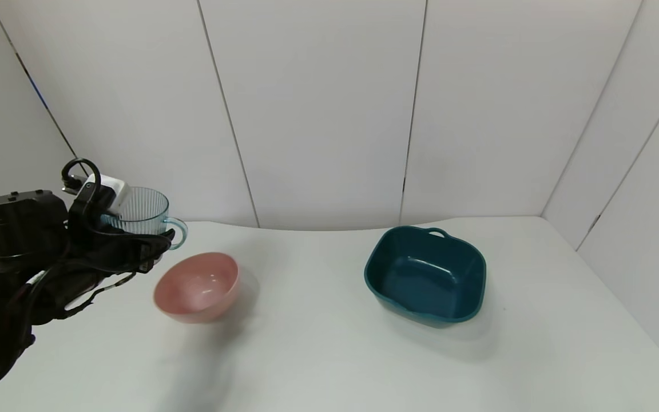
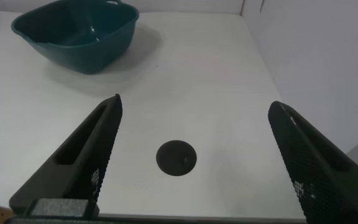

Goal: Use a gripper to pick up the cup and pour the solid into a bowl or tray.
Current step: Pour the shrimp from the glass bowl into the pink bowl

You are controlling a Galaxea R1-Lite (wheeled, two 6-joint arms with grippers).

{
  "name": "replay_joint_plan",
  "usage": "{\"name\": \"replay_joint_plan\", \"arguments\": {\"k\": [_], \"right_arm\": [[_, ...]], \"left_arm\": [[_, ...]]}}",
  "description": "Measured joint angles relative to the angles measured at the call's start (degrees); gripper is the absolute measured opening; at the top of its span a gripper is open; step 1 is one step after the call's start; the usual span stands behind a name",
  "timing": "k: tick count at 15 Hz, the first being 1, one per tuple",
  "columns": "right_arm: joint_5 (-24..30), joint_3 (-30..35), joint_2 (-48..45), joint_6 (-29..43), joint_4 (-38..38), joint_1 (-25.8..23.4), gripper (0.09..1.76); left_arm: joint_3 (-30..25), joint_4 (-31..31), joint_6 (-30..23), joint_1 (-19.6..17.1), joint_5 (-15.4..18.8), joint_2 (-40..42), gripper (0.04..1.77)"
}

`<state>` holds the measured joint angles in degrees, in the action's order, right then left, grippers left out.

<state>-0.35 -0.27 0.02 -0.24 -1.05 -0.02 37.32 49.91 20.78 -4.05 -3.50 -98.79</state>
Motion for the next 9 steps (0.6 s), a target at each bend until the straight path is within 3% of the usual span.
{"name": "replay_joint_plan", "arguments": {"k": [6, 9], "right_arm": [[0.0, 0.0, 0.0, 0.0, 0.0, 0.0, 1.71], [0.0, 0.0, 0.0, 0.0, 0.0, 0.0, 1.71]], "left_arm": [[0.7, -12.9, 8.6, -1.4, -0.4, 1.5, 1.34], [1.3, -15.4, 12.2, -1.4, -2.2, 2.4, 1.34]]}}
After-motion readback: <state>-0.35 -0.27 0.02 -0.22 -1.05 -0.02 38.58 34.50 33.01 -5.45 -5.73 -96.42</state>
